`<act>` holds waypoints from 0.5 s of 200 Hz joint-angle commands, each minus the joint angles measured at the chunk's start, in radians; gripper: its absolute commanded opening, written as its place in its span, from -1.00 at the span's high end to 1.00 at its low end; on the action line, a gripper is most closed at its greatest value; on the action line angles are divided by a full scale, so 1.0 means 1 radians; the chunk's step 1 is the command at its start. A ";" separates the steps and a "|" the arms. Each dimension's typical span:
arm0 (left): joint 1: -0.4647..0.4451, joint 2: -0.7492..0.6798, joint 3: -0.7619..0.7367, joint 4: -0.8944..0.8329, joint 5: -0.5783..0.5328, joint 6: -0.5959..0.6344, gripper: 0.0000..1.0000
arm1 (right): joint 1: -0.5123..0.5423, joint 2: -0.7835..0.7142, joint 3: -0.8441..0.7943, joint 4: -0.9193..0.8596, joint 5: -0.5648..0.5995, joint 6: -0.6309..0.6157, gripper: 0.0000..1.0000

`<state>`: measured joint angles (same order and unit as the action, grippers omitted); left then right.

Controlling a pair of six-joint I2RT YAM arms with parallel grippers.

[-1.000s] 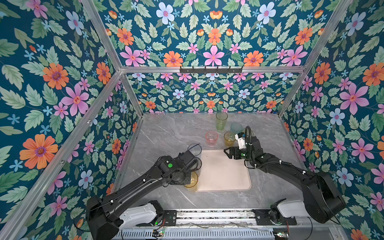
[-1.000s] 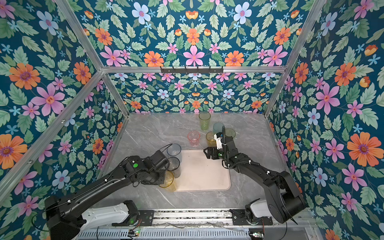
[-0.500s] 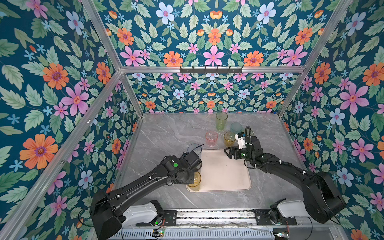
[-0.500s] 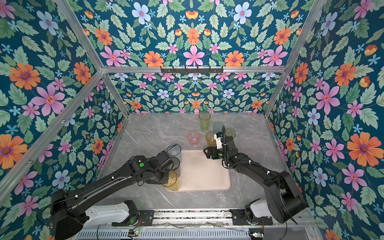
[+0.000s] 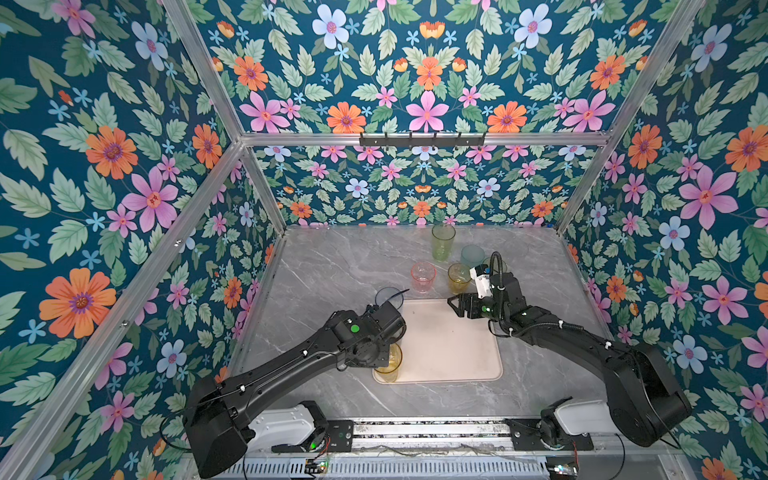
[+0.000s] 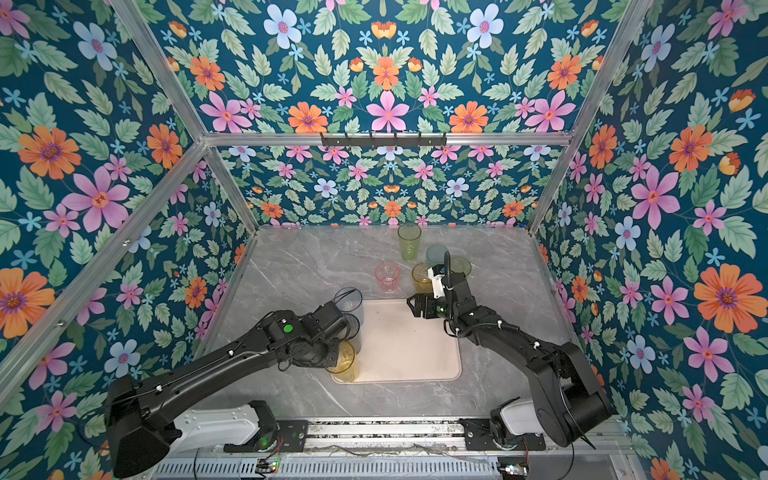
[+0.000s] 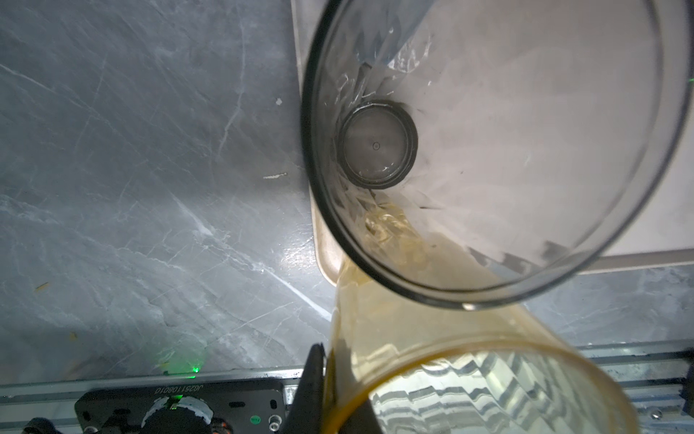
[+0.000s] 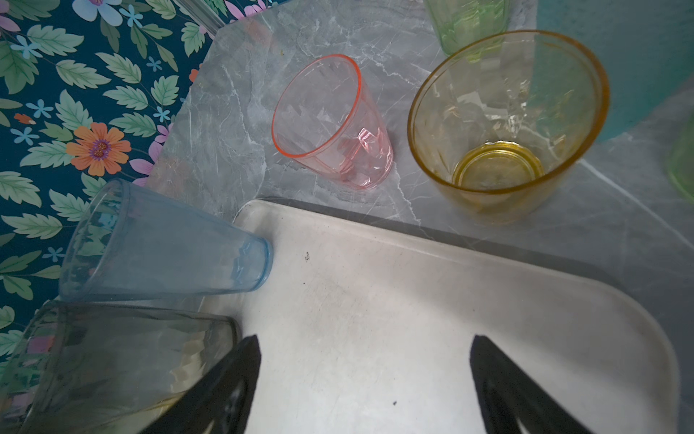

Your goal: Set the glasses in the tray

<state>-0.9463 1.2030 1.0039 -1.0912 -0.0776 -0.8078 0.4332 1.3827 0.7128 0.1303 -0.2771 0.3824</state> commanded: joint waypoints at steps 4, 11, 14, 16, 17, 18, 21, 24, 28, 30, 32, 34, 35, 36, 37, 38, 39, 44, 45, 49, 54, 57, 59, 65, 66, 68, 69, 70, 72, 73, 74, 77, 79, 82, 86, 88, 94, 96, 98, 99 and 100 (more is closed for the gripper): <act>0.000 0.001 -0.002 0.007 -0.021 -0.001 1.00 | 0.001 -0.008 0.008 0.022 0.002 -0.008 -0.77; 0.001 0.002 -0.004 0.008 -0.020 -0.001 1.00 | 0.001 -0.007 0.009 0.022 0.003 -0.009 -0.77; 0.000 0.003 -0.005 0.009 -0.020 -0.001 1.00 | 0.001 -0.007 0.009 0.022 0.003 -0.009 -0.77; 0.000 0.003 -0.005 0.010 -0.020 -0.001 1.00 | 0.001 -0.007 0.008 0.021 0.003 -0.009 -0.77; 0.000 0.003 -0.005 0.010 -0.020 -0.001 1.00 | 0.001 -0.007 0.008 0.021 0.002 -0.008 -0.77; 0.000 0.004 -0.006 0.010 -0.021 -0.001 1.00 | 0.001 -0.007 0.008 0.021 0.001 -0.008 -0.77; 0.000 0.004 -0.006 0.010 -0.020 -0.001 1.00 | 0.001 -0.008 0.008 0.021 0.001 -0.008 -0.77; 0.000 0.004 -0.007 0.011 -0.020 -0.001 1.00 | 0.001 -0.009 0.007 0.022 0.001 -0.009 -0.77; 0.000 0.004 -0.008 0.011 -0.020 -0.001 1.00 | 0.001 -0.008 0.007 0.021 0.002 -0.009 -0.77; 0.000 0.004 -0.008 0.011 -0.020 -0.001 1.00 | 0.001 -0.007 0.008 0.020 0.002 -0.008 -0.77; 0.000 0.005 -0.009 0.012 -0.020 -0.001 1.00 | 0.001 -0.008 0.008 0.021 0.002 -0.009 -0.77; 0.000 0.006 -0.010 0.013 -0.020 -0.001 1.00 | 0.001 -0.008 0.007 0.021 0.002 -0.009 -0.77; 0.001 0.006 -0.011 0.013 -0.020 -0.001 1.00 | 0.001 -0.008 0.007 0.021 0.002 -0.008 -0.77; 0.001 0.006 -0.012 0.013 -0.021 -0.001 1.00 | 0.000 -0.008 0.008 0.021 0.003 -0.009 -0.77; 0.000 0.006 -0.013 0.013 -0.021 0.000 1.00 | 0.001 -0.007 0.008 0.022 0.003 -0.009 -0.77; 0.000 0.006 -0.012 0.013 -0.021 0.001 1.00 | 0.001 -0.008 0.009 0.022 0.003 -0.008 -0.77; 0.000 0.006 -0.012 0.013 -0.021 0.000 1.00 | 0.001 -0.008 0.009 0.022 0.003 -0.009 -0.77; 0.000 0.007 -0.015 0.014 -0.020 0.000 1.00 | 0.001 -0.007 0.008 0.022 0.001 -0.008 -0.77; 0.000 0.007 -0.015 0.014 -0.019 0.000 1.00 | 0.001 -0.007 0.008 0.022 0.002 -0.008 -0.77; 0.000 0.009 -0.016 0.016 -0.019 0.000 1.00 | 0.001 -0.008 0.009 0.020 0.002 -0.008 -0.77; 0.000 0.011 -0.018 0.017 -0.018 0.000 1.00 | 0.000 -0.008 0.009 0.020 0.002 -0.008 -0.77; 0.000 0.011 -0.019 0.017 -0.016 0.000 1.00 | 0.001 -0.008 0.009 0.019 0.001 -0.008 -0.77; 0.000 0.012 -0.020 0.017 -0.016 0.000 1.00 | 0.001 -0.007 0.009 0.020 0.002 -0.008 -0.77; 0.000 0.013 -0.022 0.019 -0.016 -0.001 1.00 | 0.001 -0.008 0.010 0.018 0.002 -0.008 -0.77; 0.000 0.013 -0.022 0.019 -0.016 -0.001 1.00 | 0.001 -0.008 0.010 0.018 0.002 -0.008 -0.77; 0.000 0.014 -0.022 0.019 -0.016 0.000 1.00 | 0.001 -0.008 0.011 0.018 0.002 -0.009 -0.77; 0.000 0.014 -0.023 0.019 -0.017 0.000 1.00 | 0.001 -0.007 0.011 0.017 0.002 -0.009 -0.77; 0.000 0.014 -0.023 0.019 -0.016 -0.001 1.00 | 0.001 -0.007 0.011 0.018 0.002 -0.008 -0.77; 0.000 0.015 -0.024 0.019 -0.016 -0.001 1.00 | 0.001 -0.007 0.011 0.018 0.002 -0.008 -0.77; 0.000 0.015 -0.024 0.019 -0.016 -0.001 1.00 | 0.001 -0.007 0.011 0.018 0.002 -0.009 -0.77; 0.000 0.015 -0.024 0.019 -0.016 0.000 1.00 | 0.001 -0.007 0.011 0.018 0.002 -0.009 -0.77; 0.000 0.015 -0.025 0.020 -0.016 0.000 1.00 | 0.001 -0.006 0.011 0.018 0.003 -0.008 -0.77; 0.000 0.015 -0.025 0.020 -0.016 0.000 1.00 | 0.001 -0.006 0.011 0.018 0.001 -0.008 -0.77; 0.000 0.016 -0.027 0.020 -0.015 -0.001 1.00 | 0.001 -0.006 0.010 0.017 0.002 -0.008 -0.77; 0.000 0.017 -0.027 0.021 -0.014 0.000 1.00 | 0.001 -0.006 0.010 0.017 0.002 -0.008 -0.77; 0.000 0.017 -0.027 0.021 -0.014 0.000 1.00 | 0.001 -0.007 0.010 0.016 0.002 -0.008 -0.77; 0.000 0.018 -0.027 0.021 -0.015 0.000 1.00 | 0.001 -0.005 0.011 0.015 0.002 -0.009 -0.77; 0.000 0.018 -0.027 0.020 -0.016 -0.001 1.00 | 0.001 -0.006 0.012 0.015 0.002 -0.008 -0.77; 0.000 0.018 -0.027 0.020 -0.016 -0.001 1.00 | 0.000 -0.007 0.012 0.015 0.001 -0.009 -0.77; 0.000 0.019 -0.027 0.020 -0.016 -0.001 1.00 | 0.000 -0.006 0.011 0.015 0.002 -0.009 -0.77; 0.001 0.019 -0.027 0.021 -0.016 -0.001 1.00 | 0.001 -0.006 0.011 0.015 0.002 -0.008 -0.77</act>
<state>-0.9463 1.2182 0.9802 -1.0634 -0.0887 -0.8078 0.4332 1.3804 0.7128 0.1295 -0.2771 0.3824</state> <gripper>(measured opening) 0.096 0.886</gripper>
